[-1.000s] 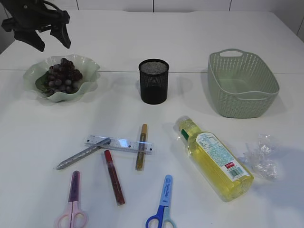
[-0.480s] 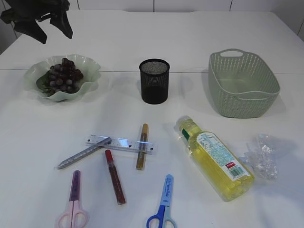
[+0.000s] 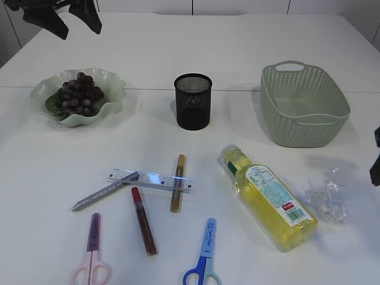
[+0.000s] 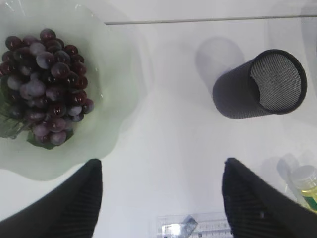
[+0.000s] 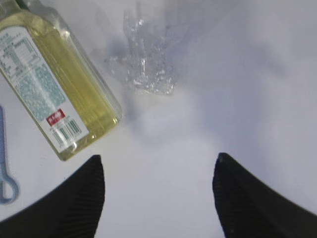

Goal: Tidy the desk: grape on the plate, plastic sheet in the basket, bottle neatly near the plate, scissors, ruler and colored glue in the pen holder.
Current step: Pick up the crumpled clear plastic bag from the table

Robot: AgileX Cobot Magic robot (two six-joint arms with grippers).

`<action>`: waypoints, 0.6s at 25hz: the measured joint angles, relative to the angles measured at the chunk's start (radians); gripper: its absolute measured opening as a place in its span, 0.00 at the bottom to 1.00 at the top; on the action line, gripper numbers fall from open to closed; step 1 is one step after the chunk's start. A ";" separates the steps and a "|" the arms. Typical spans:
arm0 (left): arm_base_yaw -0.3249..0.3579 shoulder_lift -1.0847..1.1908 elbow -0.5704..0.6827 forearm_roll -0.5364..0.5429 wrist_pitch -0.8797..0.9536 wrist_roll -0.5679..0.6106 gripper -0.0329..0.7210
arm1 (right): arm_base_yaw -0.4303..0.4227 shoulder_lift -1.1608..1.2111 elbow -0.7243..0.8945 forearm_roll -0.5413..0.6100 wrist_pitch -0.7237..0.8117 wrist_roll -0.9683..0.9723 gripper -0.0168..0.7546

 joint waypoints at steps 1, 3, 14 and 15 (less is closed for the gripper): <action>-0.005 -0.013 0.024 0.000 0.000 -0.001 0.77 | 0.000 0.022 -0.012 0.000 -0.015 0.000 0.71; -0.015 -0.039 0.075 0.002 0.000 0.000 0.77 | 0.000 0.064 -0.040 0.000 -0.040 0.000 0.71; -0.039 -0.160 0.228 0.007 0.000 0.009 0.76 | 0.000 0.361 -0.239 0.000 -0.069 -0.020 0.71; -0.039 -0.168 0.228 0.007 0.000 0.009 0.76 | 0.000 0.385 -0.252 0.000 -0.069 -0.024 0.71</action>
